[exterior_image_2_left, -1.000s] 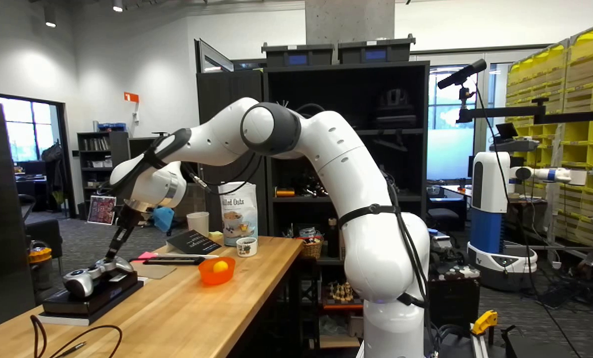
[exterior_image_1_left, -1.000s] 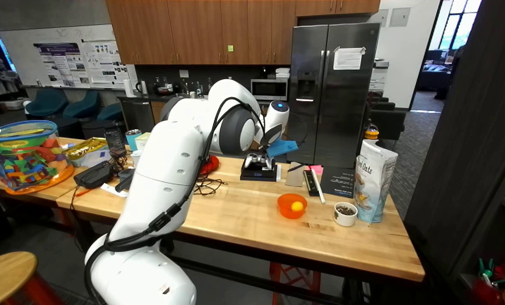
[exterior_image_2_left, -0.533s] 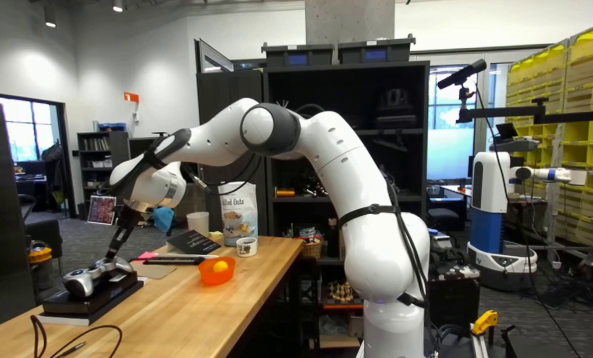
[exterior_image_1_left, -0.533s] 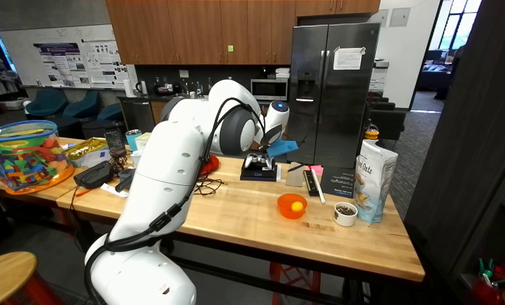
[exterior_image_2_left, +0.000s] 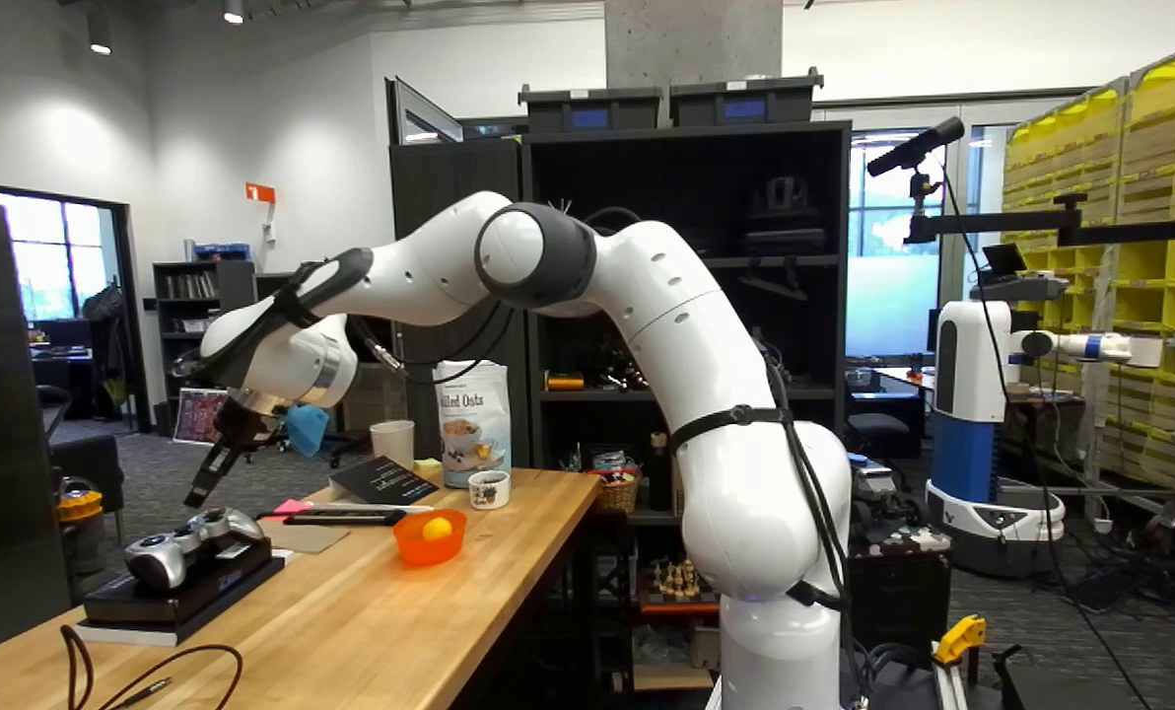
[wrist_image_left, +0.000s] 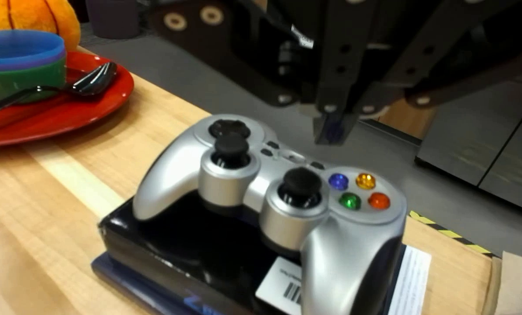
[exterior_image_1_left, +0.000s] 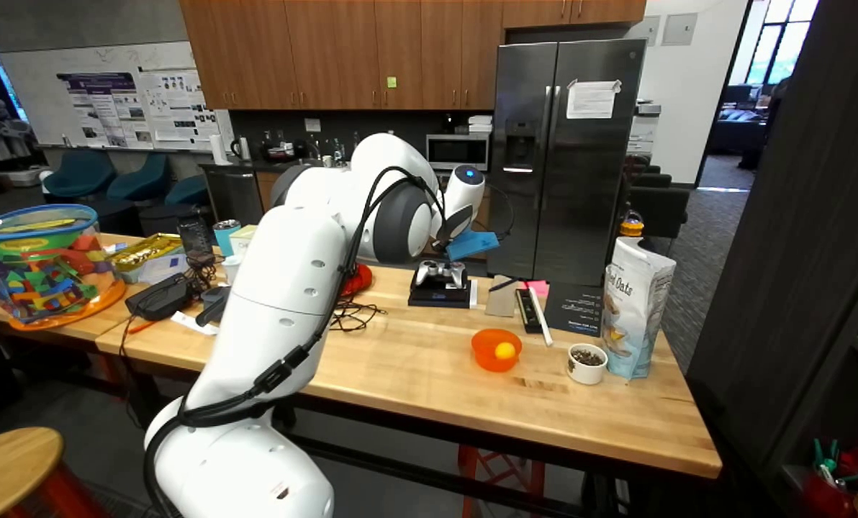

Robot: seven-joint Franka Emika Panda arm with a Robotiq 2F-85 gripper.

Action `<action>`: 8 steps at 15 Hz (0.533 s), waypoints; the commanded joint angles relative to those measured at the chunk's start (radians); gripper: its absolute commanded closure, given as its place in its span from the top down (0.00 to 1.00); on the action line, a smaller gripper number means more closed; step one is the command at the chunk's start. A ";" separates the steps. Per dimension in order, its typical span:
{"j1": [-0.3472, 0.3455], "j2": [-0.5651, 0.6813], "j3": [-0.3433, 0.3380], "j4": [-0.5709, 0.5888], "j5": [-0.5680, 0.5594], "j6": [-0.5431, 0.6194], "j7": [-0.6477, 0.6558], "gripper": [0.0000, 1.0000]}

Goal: Press a button on the gamepad thrice

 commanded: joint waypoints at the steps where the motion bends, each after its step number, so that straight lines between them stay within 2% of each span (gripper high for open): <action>1: -0.013 0.001 0.028 0.025 0.003 0.002 -0.023 0.00; 8: -0.012 0.006 0.019 0.035 -0.009 0.017 -0.021 0.00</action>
